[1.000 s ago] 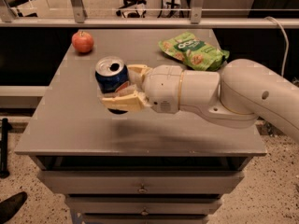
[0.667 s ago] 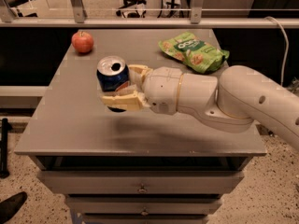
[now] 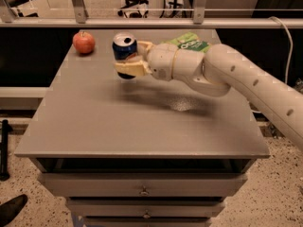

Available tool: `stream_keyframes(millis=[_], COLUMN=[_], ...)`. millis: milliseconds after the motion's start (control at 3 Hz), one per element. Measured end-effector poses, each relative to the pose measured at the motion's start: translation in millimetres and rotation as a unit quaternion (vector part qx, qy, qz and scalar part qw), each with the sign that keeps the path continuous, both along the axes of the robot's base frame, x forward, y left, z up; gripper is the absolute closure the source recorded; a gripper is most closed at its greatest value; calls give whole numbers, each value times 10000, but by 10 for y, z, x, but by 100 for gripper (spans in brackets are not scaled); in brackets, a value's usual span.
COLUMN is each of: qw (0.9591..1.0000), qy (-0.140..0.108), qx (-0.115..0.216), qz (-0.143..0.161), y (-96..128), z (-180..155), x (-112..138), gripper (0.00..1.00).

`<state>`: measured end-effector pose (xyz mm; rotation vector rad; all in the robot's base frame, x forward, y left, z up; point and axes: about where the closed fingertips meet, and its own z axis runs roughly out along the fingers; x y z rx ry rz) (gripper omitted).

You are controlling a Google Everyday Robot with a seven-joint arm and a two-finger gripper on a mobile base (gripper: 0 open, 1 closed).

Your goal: Move pepsi can near apple

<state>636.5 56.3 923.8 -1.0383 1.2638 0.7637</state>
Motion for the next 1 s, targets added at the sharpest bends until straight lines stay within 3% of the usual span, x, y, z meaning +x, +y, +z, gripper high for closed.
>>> stream_keyframes(millis=[333,667,1000], qw=[9998,9989,9979], qy=[-38,239,526], qx=[-178,-399,-374], qz=[8,-21,-20], y=[106,486,765], z=[84,30,-168], x=[576,1418,1854], gripper=[100,100,100])
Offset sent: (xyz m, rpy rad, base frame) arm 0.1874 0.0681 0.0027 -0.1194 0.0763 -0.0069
